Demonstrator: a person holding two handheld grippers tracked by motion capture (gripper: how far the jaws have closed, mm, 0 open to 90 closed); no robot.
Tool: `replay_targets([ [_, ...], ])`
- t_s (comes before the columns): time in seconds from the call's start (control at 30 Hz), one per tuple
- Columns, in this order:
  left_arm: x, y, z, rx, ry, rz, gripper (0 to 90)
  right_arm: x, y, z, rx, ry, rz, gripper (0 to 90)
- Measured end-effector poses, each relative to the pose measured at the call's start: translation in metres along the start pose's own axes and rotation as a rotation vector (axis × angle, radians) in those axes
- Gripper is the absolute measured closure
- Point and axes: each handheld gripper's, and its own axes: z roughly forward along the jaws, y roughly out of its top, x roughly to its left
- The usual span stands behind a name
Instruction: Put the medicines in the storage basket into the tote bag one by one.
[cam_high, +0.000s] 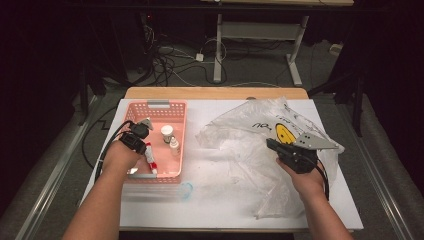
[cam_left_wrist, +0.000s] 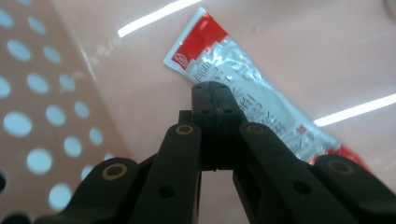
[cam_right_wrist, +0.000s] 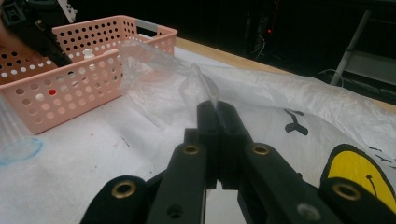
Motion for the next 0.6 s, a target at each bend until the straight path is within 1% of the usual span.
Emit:
replay_targets([
  [0.07,0.000,0.005,0.002,-0.024,-0.021,-0.004,87.9,0.000,0.000,0.000,0.000,0.000,0.001,90.0],
  [0.17,-0.003,0.012,0.005,-0.054,-0.030,0.009,87.9,0.000,0.000,0.000,0.002,0.001,0.001,90.0],
  [0.27,-0.007,0.017,0.009,-0.069,-0.051,0.013,87.9,0.000,-0.001,0.001,0.004,-0.001,0.002,90.0],
  [0.33,-0.009,0.018,0.010,-0.084,-0.053,0.018,87.9,-0.001,-0.001,0.001,0.005,-0.001,0.001,90.0],
  [0.43,-0.009,0.018,0.009,-0.090,-0.052,0.021,87.8,0.000,-0.001,0.001,0.008,-0.002,0.008,90.0],
  [0.47,-0.009,0.017,0.008,-0.099,-0.048,0.019,87.8,-0.001,-0.001,0.001,0.007,-0.001,0.004,90.0],
  [0.53,-0.008,0.013,0.002,-0.118,-0.053,0.014,87.8,0.000,-0.001,0.000,0.006,-0.002,0.004,90.0],
  [0.6,-0.007,0.009,-0.005,-0.145,-0.067,0.011,87.6,-0.001,-0.001,0.000,0.004,-0.001,-0.001,90.0],
])
